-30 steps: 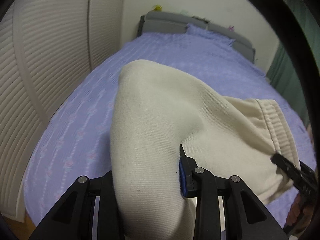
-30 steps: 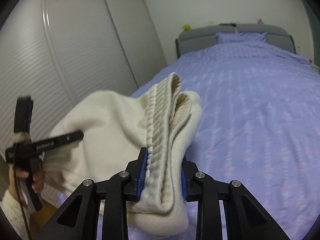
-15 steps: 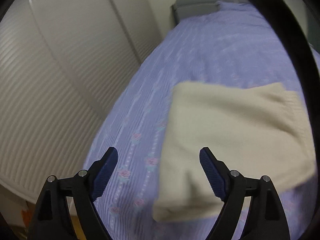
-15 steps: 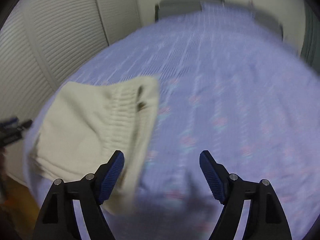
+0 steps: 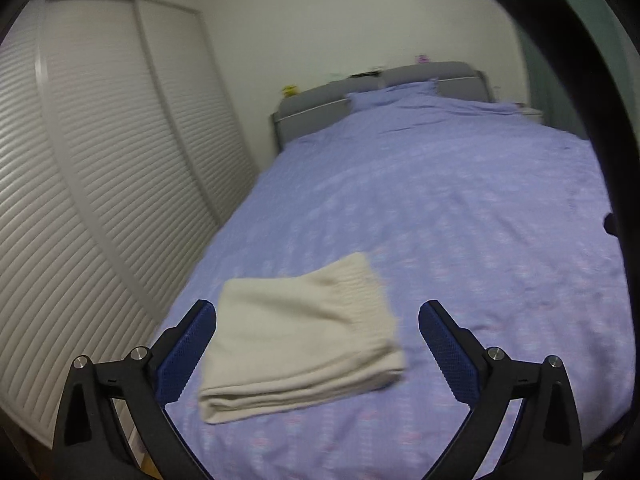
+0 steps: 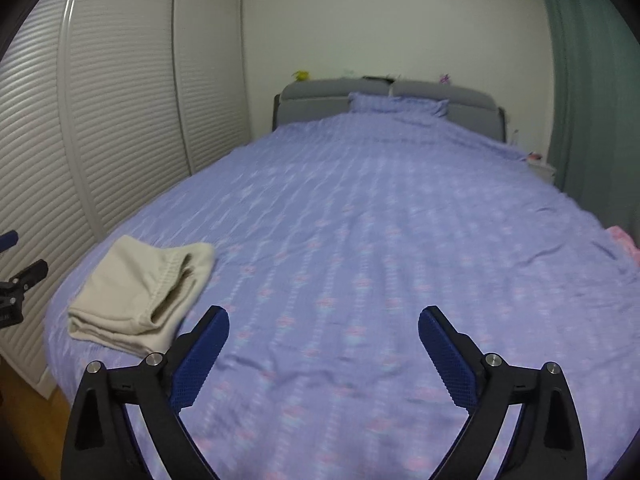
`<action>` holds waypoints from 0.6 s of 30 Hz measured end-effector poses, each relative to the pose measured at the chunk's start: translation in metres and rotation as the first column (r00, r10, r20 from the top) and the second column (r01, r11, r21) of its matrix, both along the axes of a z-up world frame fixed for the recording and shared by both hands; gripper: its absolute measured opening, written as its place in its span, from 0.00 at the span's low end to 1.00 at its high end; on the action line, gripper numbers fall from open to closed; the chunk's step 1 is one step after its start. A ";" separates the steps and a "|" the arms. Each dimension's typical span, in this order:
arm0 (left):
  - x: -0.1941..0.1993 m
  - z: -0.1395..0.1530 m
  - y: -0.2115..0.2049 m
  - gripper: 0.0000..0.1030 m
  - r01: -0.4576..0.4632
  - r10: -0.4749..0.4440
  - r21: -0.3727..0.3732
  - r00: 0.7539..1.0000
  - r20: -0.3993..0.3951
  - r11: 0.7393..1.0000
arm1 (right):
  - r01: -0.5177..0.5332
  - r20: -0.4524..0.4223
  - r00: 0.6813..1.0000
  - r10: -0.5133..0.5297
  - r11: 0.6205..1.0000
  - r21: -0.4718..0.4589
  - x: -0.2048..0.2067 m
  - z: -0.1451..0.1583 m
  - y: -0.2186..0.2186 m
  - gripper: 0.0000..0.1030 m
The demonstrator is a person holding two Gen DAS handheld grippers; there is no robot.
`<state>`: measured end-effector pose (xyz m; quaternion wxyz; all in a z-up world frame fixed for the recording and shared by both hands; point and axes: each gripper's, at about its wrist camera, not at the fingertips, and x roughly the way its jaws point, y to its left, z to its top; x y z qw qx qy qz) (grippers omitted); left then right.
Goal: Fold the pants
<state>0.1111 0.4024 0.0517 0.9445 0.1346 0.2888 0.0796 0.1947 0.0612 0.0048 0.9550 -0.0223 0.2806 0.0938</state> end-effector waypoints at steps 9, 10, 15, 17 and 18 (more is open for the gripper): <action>-0.044 0.016 -0.110 1.00 0.100 -0.097 -0.137 0.995 0.031 0.985 | 0.030 0.012 0.999 -0.030 0.999 0.023 -0.087 0.025 -0.098 0.94; -0.051 0.016 -0.124 1.00 0.119 -0.115 -0.159 0.993 0.029 0.980 | 0.034 0.015 0.999 -0.034 0.999 0.028 -0.097 0.025 -0.108 0.94; -0.078 0.013 -0.177 1.00 0.173 -0.168 -0.192 0.985 0.038 0.966 | 0.066 0.027 0.997 -0.067 0.997 0.040 -0.136 0.021 -0.149 0.94; -0.090 0.016 -0.200 1.00 0.191 -0.185 -0.193 0.981 0.050 0.962 | 0.072 0.033 0.997 -0.074 0.996 0.051 -0.149 0.019 -0.163 0.94; -0.095 0.017 -0.208 1.00 0.200 -0.193 -0.192 0.980 0.057 0.961 | 0.078 0.030 0.996 -0.080 0.995 0.055 -0.156 0.019 -0.170 0.94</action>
